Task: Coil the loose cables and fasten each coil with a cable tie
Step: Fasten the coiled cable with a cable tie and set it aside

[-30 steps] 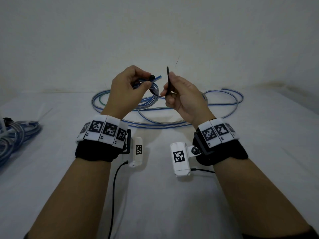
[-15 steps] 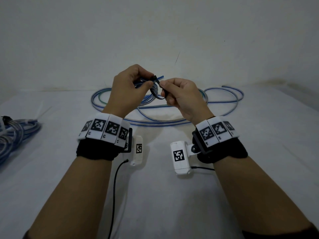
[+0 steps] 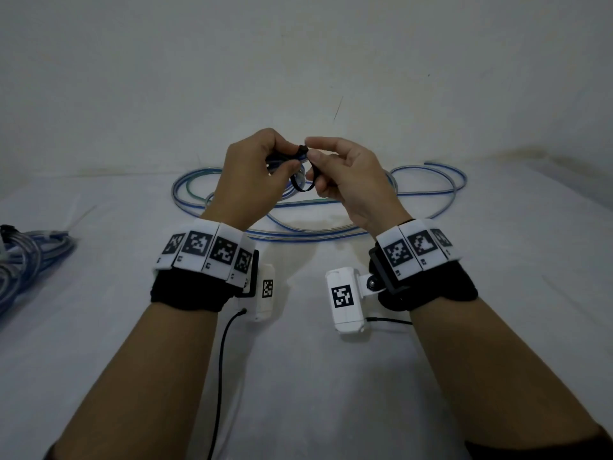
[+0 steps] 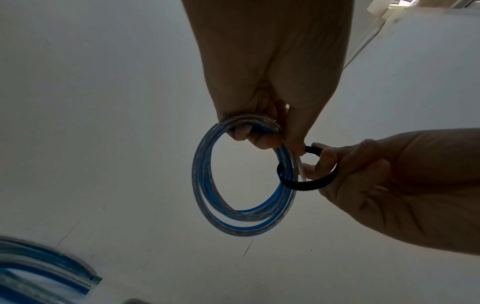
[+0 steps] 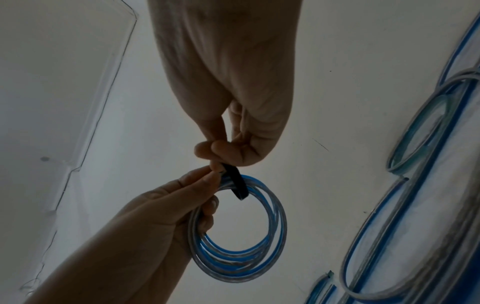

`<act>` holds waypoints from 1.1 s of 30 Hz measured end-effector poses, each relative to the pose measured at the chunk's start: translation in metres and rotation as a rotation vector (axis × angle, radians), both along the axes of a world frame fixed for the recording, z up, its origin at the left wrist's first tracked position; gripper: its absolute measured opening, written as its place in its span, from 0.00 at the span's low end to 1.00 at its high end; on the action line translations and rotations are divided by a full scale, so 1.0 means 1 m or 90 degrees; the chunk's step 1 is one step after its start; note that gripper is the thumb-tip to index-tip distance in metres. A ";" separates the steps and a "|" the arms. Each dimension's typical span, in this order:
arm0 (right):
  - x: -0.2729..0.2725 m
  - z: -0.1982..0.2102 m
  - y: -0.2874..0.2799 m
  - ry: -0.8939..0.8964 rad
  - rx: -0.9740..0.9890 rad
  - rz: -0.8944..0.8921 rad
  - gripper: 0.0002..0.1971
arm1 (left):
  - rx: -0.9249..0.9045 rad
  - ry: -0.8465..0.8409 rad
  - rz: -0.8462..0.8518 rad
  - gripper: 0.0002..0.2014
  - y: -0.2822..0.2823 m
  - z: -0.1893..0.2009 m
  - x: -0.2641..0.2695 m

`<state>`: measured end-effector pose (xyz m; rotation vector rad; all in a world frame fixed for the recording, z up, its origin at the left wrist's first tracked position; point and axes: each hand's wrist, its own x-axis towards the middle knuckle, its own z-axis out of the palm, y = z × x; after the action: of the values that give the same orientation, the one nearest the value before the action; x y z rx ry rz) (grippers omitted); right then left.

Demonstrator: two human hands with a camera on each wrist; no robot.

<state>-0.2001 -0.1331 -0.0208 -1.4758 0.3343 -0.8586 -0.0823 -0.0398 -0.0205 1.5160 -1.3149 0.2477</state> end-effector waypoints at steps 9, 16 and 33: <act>-0.004 0.005 0.000 0.039 0.032 0.036 0.04 | 0.065 -0.011 -0.034 0.06 0.005 0.006 0.000; 0.005 0.022 -0.008 0.108 0.085 -0.055 0.09 | 0.130 -0.036 -0.094 0.07 0.012 0.012 -0.002; 0.019 0.029 -0.008 0.146 0.021 -0.087 0.12 | 0.154 -0.003 -0.075 0.05 0.014 0.015 0.001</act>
<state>-0.1806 -0.1414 0.0085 -1.5376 0.6238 -0.7890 -0.0817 -0.0261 -0.0054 1.6307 -1.4730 0.0165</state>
